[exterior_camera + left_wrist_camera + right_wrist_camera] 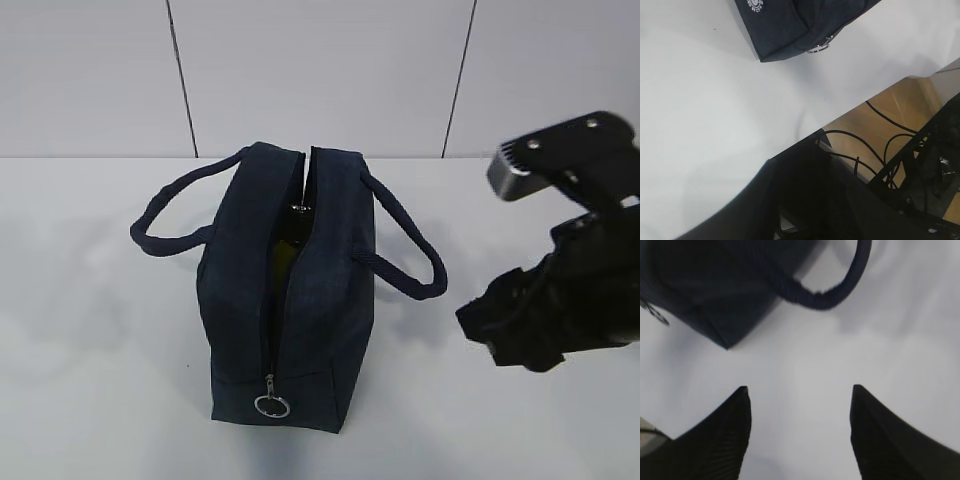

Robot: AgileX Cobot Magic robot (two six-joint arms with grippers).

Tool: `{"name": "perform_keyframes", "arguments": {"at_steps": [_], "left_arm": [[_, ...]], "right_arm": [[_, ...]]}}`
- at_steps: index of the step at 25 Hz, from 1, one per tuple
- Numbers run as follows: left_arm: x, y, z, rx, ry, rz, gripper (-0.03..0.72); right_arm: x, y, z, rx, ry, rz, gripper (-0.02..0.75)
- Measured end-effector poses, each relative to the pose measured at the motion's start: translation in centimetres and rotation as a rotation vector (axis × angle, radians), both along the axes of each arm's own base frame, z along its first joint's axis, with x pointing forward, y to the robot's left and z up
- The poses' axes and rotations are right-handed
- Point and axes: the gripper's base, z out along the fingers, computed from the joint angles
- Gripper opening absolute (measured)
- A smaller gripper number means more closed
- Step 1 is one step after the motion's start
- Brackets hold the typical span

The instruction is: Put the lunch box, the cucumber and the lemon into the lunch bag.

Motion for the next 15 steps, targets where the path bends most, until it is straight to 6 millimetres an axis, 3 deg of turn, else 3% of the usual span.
{"name": "perform_keyframes", "arguments": {"at_steps": [3, 8, 15], "left_arm": [[0.0, 0.0, 0.0, 0.000, 0.000, 0.000, 0.239], [0.0, 0.0, 0.0, 0.000, 0.000, 0.000, 0.239], [0.3, 0.0, 0.1, -0.004, -0.024, 0.015, 0.239]], "right_arm": [[-1.2, -1.0, 1.0, 0.052, -0.148, 0.015, 0.454], [-3.5, -2.6, 0.8, 0.116, -0.350, 0.062, 0.454], [-6.1, -3.7, -1.6, 0.154, -0.570, 0.186, 0.435]]}}
